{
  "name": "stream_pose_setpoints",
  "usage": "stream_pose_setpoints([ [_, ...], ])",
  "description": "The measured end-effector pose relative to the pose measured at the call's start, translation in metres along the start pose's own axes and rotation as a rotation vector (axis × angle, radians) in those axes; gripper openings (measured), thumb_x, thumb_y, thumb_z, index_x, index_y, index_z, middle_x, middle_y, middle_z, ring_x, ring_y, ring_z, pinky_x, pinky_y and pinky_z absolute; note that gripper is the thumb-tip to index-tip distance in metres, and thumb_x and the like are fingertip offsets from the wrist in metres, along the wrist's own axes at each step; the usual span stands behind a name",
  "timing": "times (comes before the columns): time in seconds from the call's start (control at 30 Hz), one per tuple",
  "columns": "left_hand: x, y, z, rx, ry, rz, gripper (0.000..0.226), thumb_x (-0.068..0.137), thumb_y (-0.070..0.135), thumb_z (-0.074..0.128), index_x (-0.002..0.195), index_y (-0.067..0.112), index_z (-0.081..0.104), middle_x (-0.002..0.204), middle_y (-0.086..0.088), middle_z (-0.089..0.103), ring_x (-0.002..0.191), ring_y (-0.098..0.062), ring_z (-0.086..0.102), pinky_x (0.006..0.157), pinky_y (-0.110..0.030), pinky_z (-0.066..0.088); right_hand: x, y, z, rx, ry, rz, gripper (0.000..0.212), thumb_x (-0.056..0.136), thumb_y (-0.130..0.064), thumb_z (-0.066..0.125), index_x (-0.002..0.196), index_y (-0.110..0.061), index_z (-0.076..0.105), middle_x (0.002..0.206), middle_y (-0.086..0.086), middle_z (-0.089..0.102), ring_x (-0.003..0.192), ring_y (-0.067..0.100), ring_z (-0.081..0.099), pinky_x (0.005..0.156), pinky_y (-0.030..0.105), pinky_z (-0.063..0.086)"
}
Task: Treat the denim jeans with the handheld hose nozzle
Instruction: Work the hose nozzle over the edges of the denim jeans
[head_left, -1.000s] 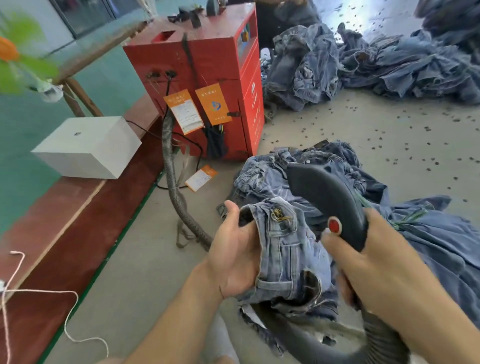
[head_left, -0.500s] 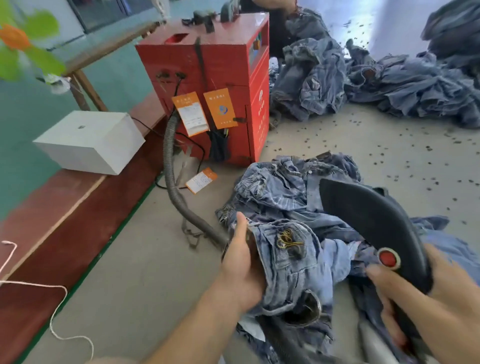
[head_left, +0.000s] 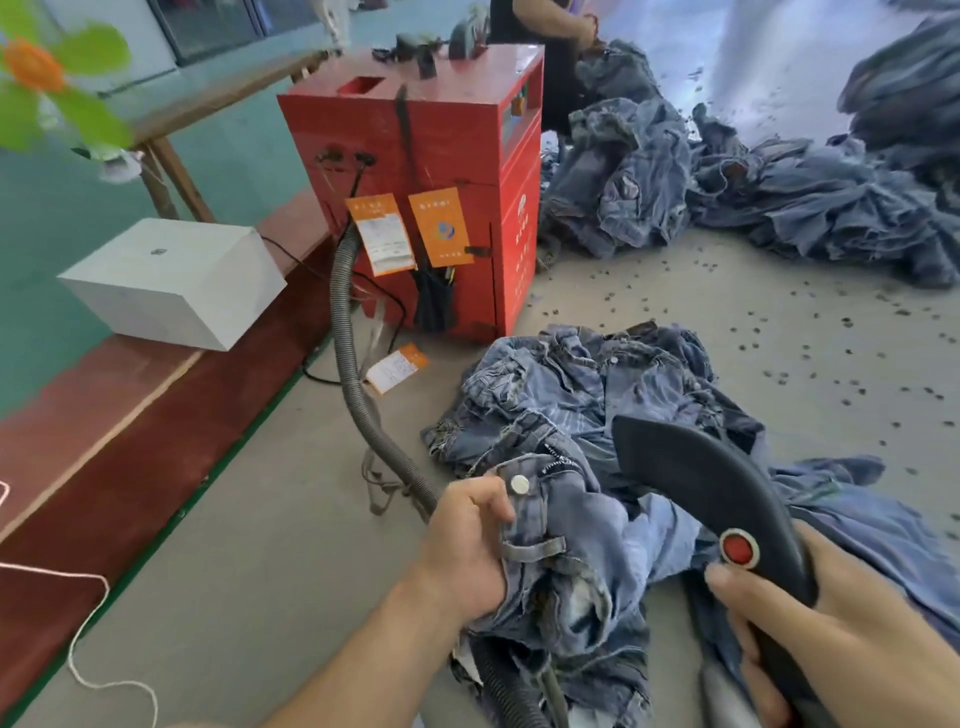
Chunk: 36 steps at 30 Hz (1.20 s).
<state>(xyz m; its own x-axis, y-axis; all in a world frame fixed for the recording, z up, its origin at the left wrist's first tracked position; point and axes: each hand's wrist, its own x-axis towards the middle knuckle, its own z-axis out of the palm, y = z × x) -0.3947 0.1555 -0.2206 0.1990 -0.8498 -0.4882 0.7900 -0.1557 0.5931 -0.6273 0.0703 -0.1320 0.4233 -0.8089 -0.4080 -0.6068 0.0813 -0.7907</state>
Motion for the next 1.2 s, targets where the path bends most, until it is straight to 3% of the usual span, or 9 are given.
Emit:
stream_pose_setpoints([
  [0.13, 0.007, 0.006, -0.007, 0.083, -0.018, -0.113, 0.094, 0.072, 0.081, 0.071, 0.124, 0.004, 0.073, 0.125, -0.022, 0.071, 0.113, -0.038, 0.070, 0.108, -0.052, 0.048, 0.000, 0.004, 0.002, -0.011, -0.049, -0.027, 0.024, 0.085, -0.031, 0.081, 0.097, -0.036, 0.061, 0.073, -0.015, 0.075, 0.060, 0.005, 0.067, 0.065, 0.033, 0.048],
  [0.2, 0.008, 0.007, -0.003, 0.075, -0.053, -0.164, 0.105, 0.067, 0.093, 0.063, 0.133, 0.012, 0.069, 0.138, -0.021, 0.064, 0.128, -0.039, 0.062, 0.115, -0.057, 0.042, -0.004, 0.010, 0.001, -0.025, -0.044, -0.044, 0.031, 0.081, -0.031, 0.085, 0.093, -0.040, 0.058, 0.072, -0.024, 0.073, 0.065, -0.001, 0.066, 0.066, 0.025, 0.046],
  [0.37, 0.012, 0.001, -0.001, 0.115, 0.043, -0.134, 0.079, 0.088, 0.074, 0.062, 0.137, 0.012, 0.066, 0.139, -0.021, 0.064, 0.131, -0.038, 0.061, 0.117, -0.054, 0.041, -0.016, 0.008, 0.003, -0.069, -0.025, 0.014, 0.037, 0.075, -0.032, 0.088, 0.095, -0.042, 0.059, 0.078, -0.021, 0.073, 0.075, -0.005, 0.066, 0.070, 0.022, 0.045],
  [0.5, 0.013, -0.002, 0.005, 0.194, 0.111, -0.084, 0.093, 0.075, 0.094, 0.049, 0.133, 0.023, 0.069, 0.131, -0.011, 0.071, 0.124, -0.032, 0.066, 0.113, -0.053, 0.045, -0.023, 0.005, 0.013, -0.162, -0.071, -0.042, 0.036, 0.077, -0.038, 0.084, 0.098, -0.045, 0.056, 0.093, -0.049, 0.060, 0.084, -0.011, 0.066, 0.074, 0.023, 0.050],
  [0.6, 0.015, -0.012, 0.005, 0.153, 0.122, -0.143, 0.095, 0.086, 0.092, 0.022, 0.130, 0.024, 0.072, 0.133, -0.011, 0.070, 0.125, -0.027, 0.066, 0.116, -0.049, 0.040, -0.013, -0.002, 0.022, -0.173, -0.089, -0.088, 0.022, 0.087, -0.049, 0.071, 0.097, -0.037, 0.056, 0.080, -0.027, 0.070, 0.064, -0.001, 0.067, 0.054, 0.019, 0.047],
  [0.73, 0.011, -0.025, 0.013, 0.099, 0.044, -0.195, 0.073, 0.095, 0.065, 0.051, 0.134, 0.006, 0.067, 0.138, -0.023, 0.064, 0.130, -0.038, 0.061, 0.117, -0.052, 0.041, 0.001, -0.010, 0.013, -0.051, 0.097, -0.035, 0.020, 0.097, -0.035, 0.066, 0.095, -0.022, 0.051, 0.052, 0.007, 0.065, 0.037, 0.022, 0.058, 0.043, 0.033, 0.045],
  [0.9, 0.013, -0.015, 0.009, 0.134, 0.114, -0.100, 0.059, 0.090, 0.056, 0.067, 0.124, 0.009, 0.074, 0.122, -0.022, 0.072, 0.115, -0.038, 0.069, 0.110, -0.054, 0.049, -0.017, -0.007, 0.010, -0.194, -0.054, -0.053, 0.026, 0.079, -0.044, 0.080, 0.094, -0.043, 0.058, 0.083, -0.024, 0.072, 0.068, -0.002, 0.067, 0.063, 0.026, 0.052],
  [1.13, 0.009, -0.021, 0.022, 0.153, 0.197, 0.045, 0.039, 0.098, 0.030, 0.067, 0.123, 0.000, 0.065, 0.125, -0.034, 0.066, 0.117, -0.054, 0.062, 0.106, -0.069, 0.044, -0.004, -0.017, 0.021, -0.039, -0.012, -0.027, 0.022, 0.099, -0.034, 0.066, 0.097, -0.017, 0.052, 0.051, 0.005, 0.065, 0.039, 0.020, 0.056, 0.044, 0.028, 0.045],
  [1.2, 0.010, -0.017, 0.019, 0.188, 0.220, 0.115, 0.022, 0.099, 0.031, 0.065, 0.096, 0.010, 0.073, 0.100, -0.022, 0.076, 0.090, -0.038, 0.074, 0.085, -0.051, 0.061, -0.010, -0.010, 0.017, -0.093, 0.026, -0.067, 0.022, 0.093, -0.040, 0.070, 0.095, -0.023, 0.055, 0.062, 0.000, 0.071, 0.044, 0.013, 0.061, 0.052, 0.033, 0.049],
])
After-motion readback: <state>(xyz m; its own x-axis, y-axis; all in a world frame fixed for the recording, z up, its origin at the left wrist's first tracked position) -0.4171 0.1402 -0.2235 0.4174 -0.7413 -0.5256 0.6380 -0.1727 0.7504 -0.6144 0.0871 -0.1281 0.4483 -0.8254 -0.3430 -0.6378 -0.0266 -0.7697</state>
